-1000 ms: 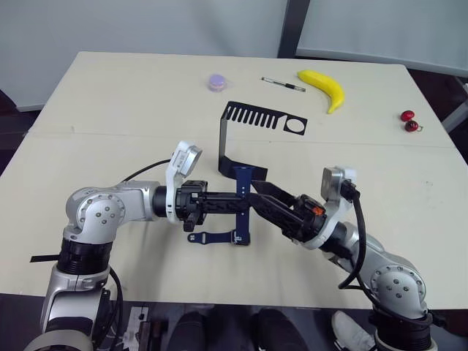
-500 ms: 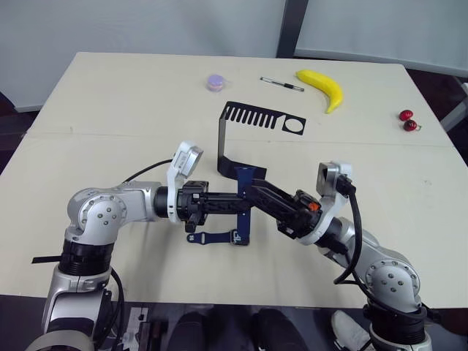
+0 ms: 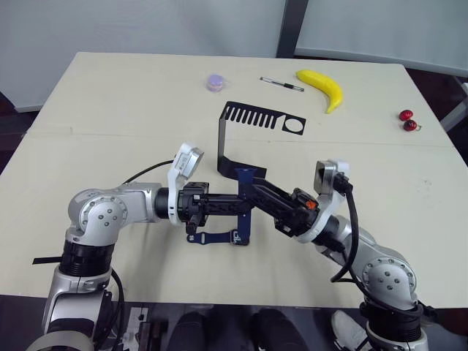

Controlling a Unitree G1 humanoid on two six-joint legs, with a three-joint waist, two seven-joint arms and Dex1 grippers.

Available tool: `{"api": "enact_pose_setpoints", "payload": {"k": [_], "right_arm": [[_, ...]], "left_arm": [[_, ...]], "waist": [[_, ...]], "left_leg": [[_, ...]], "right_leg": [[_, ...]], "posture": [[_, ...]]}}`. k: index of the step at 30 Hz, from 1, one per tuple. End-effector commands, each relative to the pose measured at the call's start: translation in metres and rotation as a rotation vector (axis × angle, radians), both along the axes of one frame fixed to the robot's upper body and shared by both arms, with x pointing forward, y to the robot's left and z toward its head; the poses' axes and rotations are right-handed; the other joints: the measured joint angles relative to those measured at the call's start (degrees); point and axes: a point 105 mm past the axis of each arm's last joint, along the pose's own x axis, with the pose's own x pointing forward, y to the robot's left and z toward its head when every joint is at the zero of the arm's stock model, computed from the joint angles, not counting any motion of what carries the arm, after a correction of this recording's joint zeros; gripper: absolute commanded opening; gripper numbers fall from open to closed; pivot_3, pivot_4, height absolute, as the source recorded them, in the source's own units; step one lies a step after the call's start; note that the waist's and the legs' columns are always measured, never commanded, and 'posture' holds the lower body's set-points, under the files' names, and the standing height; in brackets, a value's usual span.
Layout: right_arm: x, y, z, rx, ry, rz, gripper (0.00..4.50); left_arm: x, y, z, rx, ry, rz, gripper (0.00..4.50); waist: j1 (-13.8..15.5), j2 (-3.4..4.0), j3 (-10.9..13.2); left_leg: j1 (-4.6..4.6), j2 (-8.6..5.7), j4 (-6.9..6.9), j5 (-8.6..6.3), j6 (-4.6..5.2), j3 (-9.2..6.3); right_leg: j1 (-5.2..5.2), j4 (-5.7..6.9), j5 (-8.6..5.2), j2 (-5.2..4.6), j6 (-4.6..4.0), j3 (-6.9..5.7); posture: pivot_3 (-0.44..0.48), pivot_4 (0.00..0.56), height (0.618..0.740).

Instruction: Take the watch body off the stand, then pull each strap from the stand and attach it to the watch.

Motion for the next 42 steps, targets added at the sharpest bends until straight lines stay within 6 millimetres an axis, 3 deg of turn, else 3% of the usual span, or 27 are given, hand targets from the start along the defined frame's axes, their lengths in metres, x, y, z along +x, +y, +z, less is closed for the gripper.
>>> {"api": "enact_pose_setpoints", "payload": {"k": [1,35,36,40,42], "right_arm": [[-0.0019,0.0013,0.0086,0.026,-0.032,-0.001,2.10],[-0.0016,-0.0028,0.0052,0.033,-0.026,-0.009,2.10],[-0.0020,-0.0026,0.0047,0.033,-0.024,-0.006,1.52],[-0.0025,-0.0023,0.0036,0.031,-0.021,-0.001,0.03],[-0.0027,-0.0025,0.0030,0.030,-0.020,-0.001,0.03]], "left_arm": [[-0.0083,-0.0029,0.0024,0.005,-0.036,-0.032,0.00],[-0.0095,-0.0032,0.0015,-0.007,-0.037,-0.017,0.00],[-0.0094,-0.0032,0.0017,-0.008,-0.036,-0.016,0.00],[-0.0091,-0.0031,0.0021,-0.010,-0.035,-0.014,0.00],[-0.0092,-0.0031,0.0022,-0.011,-0.035,-0.014,0.00]], "waist": [[0.01,0.00,0.00],[0.02,0.00,0.00],[0.01,0.00,0.00],[0.00,0.00,0.00],[0.03,0.00,0.00]], "left_leg": [[0.00,0.00,0.00,0.00,0.00,0.00],[0.00,-0.01,-0.01,0.00,0.00,-0.01],[0.00,-0.01,-0.01,0.00,0.00,-0.01],[0.00,0.00,-0.01,0.00,0.00,-0.01],[0.00,-0.01,-0.01,0.00,0.00,-0.01]], "right_leg": [[0.00,0.00,0.00,0.00,0.00,0.00],[0.01,-0.01,0.00,-0.01,0.00,0.00],[0.01,-0.01,0.00,-0.01,0.00,0.00],[0.00,-0.01,0.00,-0.01,0.00,0.00],[0.01,-0.01,0.00,-0.01,0.00,0.00]], "posture": [[0.000,0.150,0.740],[0.000,0.150,0.740],[0.000,0.150,0.740],[0.000,0.150,0.740],[0.000,0.150,0.740]]}}
